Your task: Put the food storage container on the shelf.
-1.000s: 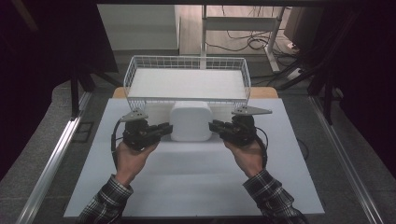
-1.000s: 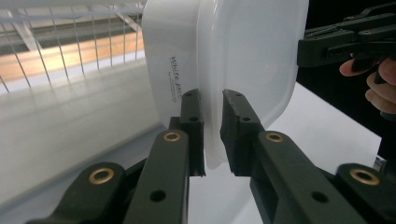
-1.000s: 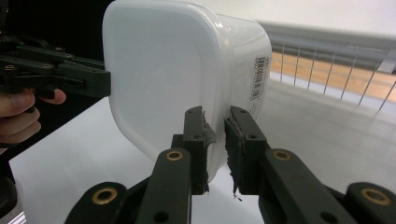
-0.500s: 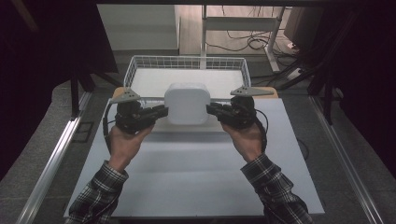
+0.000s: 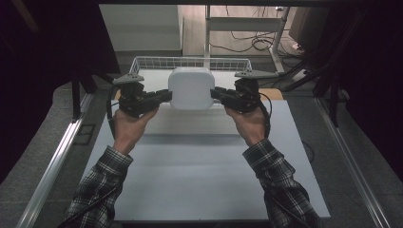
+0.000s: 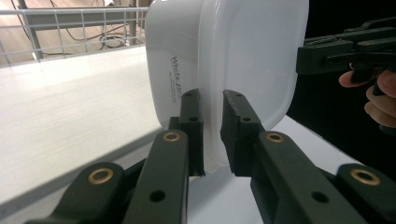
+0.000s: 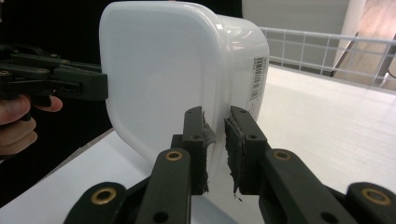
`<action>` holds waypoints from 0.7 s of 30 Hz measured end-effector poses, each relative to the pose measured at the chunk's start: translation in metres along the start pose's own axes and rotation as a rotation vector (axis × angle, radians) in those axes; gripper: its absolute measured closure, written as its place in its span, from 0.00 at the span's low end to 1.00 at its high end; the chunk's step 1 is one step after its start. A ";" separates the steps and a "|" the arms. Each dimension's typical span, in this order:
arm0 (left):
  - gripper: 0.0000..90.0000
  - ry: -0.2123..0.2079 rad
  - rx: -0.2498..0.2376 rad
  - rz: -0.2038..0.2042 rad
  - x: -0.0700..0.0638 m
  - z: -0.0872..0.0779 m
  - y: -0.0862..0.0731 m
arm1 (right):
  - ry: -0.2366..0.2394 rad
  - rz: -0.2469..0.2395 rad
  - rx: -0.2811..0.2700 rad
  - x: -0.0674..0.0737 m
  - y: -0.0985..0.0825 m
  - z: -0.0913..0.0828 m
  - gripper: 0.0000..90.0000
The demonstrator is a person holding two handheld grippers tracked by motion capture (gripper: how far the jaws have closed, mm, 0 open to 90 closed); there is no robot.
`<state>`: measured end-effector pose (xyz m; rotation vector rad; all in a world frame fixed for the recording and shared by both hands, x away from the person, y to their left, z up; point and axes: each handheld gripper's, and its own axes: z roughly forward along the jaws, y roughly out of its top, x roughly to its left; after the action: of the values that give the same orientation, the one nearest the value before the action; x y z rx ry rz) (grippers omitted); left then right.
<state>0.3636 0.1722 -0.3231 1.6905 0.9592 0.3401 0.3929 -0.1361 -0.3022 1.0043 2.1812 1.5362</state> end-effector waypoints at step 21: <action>0.81 -0.015 0.017 -0.053 0.023 0.021 0.010 | -0.047 0.002 0.032 -0.011 0.015 0.026 0.78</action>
<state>0.3957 0.1745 -0.3265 1.6772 0.9968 0.2850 0.4223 -0.1225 -0.3002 1.0421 2.1797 1.4689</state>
